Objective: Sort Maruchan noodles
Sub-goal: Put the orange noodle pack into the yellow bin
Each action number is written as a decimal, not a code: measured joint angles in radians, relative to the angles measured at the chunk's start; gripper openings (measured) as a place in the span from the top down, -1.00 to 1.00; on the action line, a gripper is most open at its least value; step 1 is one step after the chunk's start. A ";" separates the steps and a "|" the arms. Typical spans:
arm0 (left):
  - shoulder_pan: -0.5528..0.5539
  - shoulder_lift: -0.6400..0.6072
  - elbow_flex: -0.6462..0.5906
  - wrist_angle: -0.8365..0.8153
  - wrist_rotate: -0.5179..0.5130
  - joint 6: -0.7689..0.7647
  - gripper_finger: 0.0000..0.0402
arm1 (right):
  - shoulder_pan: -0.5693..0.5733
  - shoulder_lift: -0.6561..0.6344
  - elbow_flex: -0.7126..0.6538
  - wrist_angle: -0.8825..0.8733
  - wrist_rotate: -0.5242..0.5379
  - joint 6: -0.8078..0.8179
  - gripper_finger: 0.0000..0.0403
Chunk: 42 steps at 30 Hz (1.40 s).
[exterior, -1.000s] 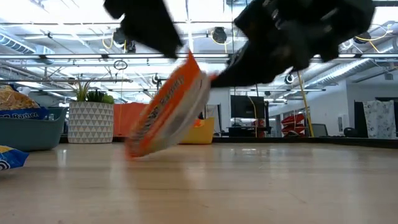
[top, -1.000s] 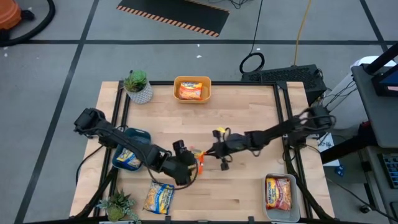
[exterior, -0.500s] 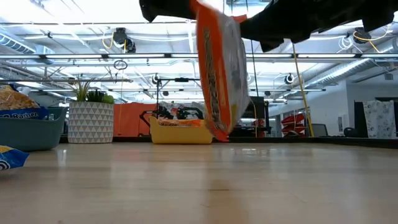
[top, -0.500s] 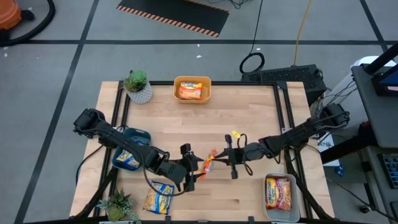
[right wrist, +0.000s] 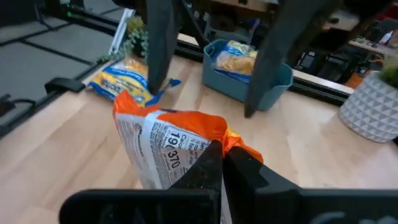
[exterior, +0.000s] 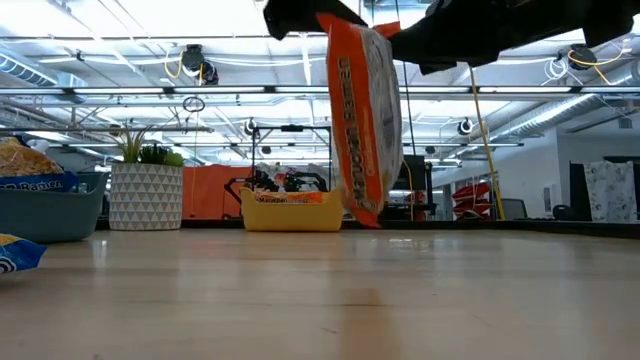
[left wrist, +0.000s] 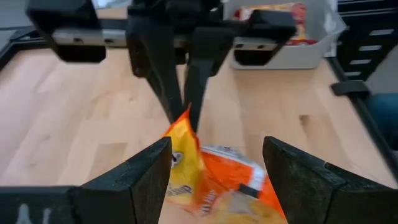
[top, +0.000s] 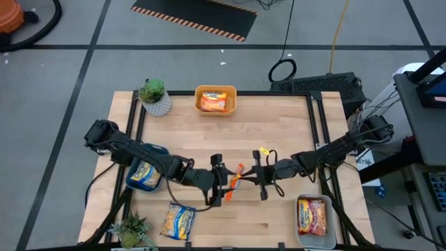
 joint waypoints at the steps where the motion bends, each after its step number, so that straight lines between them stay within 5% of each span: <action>1: 0.010 0.000 0.000 -0.001 0.001 0.003 -0.29 | -0.004 -0.017 0.000 -0.017 0.000 -0.010 1.00; 11: 0.124 0.000 -0.138 0.261 0.136 0.005 -0.63 | -0.049 -0.226 0.000 -0.223 -0.080 -0.053 1.00; 23: 0.226 0.000 -0.191 0.436 0.307 0.115 -0.66 | -0.161 -0.300 0.000 -0.235 -0.212 -0.174 1.00; 33: 0.336 0.000 -0.177 0.433 0.277 0.165 -0.66 | -0.299 -0.300 0.000 -0.235 -0.202 -0.247 1.00; 42: 0.358 0.000 -0.177 0.413 0.174 0.089 -0.66 | -0.359 -0.299 0.001 -0.381 0.004 -0.173 1.00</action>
